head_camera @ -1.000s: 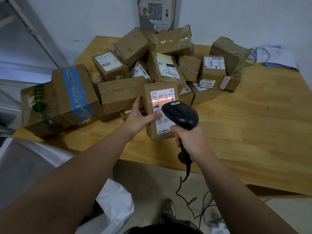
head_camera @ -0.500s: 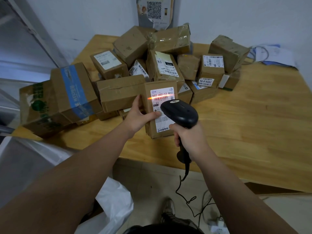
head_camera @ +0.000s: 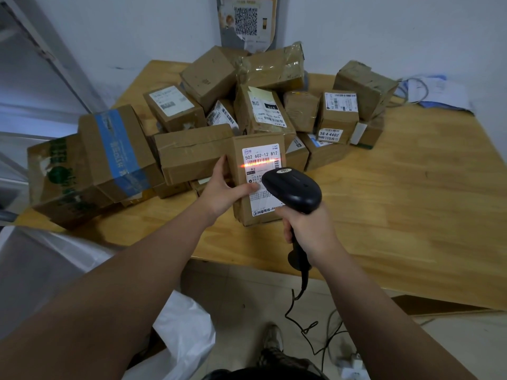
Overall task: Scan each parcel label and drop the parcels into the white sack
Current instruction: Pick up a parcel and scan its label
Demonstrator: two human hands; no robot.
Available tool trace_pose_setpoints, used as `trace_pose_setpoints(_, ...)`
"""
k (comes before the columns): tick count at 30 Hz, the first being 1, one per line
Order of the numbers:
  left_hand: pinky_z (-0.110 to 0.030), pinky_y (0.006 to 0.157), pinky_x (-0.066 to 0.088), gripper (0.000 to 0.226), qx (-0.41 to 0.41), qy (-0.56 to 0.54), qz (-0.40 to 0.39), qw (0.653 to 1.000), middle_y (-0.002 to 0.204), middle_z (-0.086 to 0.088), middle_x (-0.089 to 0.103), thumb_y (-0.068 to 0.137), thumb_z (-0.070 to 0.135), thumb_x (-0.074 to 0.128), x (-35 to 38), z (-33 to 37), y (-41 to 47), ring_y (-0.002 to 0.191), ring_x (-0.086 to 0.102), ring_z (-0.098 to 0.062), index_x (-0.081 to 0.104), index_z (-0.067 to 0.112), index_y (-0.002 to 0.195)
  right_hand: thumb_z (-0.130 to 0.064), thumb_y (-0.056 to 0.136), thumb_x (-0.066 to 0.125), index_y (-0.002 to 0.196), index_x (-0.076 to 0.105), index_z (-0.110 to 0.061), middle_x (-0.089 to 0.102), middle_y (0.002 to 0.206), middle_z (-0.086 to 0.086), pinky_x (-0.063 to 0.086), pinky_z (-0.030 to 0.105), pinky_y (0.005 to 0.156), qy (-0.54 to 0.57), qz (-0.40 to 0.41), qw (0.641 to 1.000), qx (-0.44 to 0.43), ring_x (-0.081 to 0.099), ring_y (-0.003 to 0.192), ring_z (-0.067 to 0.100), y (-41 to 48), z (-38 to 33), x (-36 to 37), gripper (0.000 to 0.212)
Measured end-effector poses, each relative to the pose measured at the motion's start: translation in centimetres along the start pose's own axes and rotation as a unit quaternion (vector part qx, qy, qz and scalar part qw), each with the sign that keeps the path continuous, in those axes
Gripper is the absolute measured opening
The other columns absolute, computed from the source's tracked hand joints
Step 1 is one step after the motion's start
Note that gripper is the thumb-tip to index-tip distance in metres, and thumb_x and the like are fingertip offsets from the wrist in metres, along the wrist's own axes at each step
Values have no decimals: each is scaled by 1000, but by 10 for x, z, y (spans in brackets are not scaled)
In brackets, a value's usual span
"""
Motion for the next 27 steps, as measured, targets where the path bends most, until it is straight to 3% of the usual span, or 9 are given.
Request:
trace_pose_setpoints(3, -25, 88, 38, 101, 5, 2, -3, 1000, 139, 4, 45, 79, 23, 78, -1, 0, 0, 116, 40, -6, 10, 26, 153, -10, 85, 65, 57, 53, -18, 49, 43, 2, 44, 25, 50, -7, 0, 1000, 3, 46, 41, 15, -3, 1, -1, 31)
trace_pose_setpoints(7, -25, 90, 39, 103, 23, -2, -5, 1000, 134, 9, 42, 78, 22, 79, 0, 2, 0, 115, 39, -5, 8, 25, 153, -10, 83, 66, 63, 55, -19, 49, 43, 0, 43, 26, 47, -4, 0, 1000, 24, 46, 40, 14, -5, -2, -5, 25)
trace_pose_setpoints(12, -29, 97, 44, 109, 62, -8, -3, 998, 135, 11, 44, 74, 21, 83, -1, 7, 0, 123, 43, -7, 9, 29, 153, -8, 79, 67, 60, 56, -3, 46, 50, 11, 35, 28, 45, 11, -7, 998, 61, 40, 40, 20, -8, -26, -17, 23)
trace_pose_setpoints(17, -23, 93, 45, 107, 113, 0, -8, 994, 123, 18, 49, 73, 15, 83, -4, 17, -5, 113, 48, 2, 11, 27, 152, -11, 79, 69, 75, 63, -3, 48, 53, 10, 37, 27, 45, -16, -15, 998, 62, 42, 43, 20, -23, -48, -21, 11)
trace_pose_setpoints(27, -41, 105, 43, 111, 141, 24, -38, 989, 142, 5, 45, 70, 19, 85, -10, 22, -6, 131, 43, -14, 10, 31, 151, -9, 80, 65, 55, 52, -9, 45, 51, 9, 37, 28, 48, 44, 6, 998, 36, 41, 44, 20, -47, -35, -16, 28)
Point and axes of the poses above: each hand's wrist, its own y-axis towards the middle knuckle, its own x-axis out of the palm, z = x × y, the point moved 4 cm from there along y, towards the middle knuckle
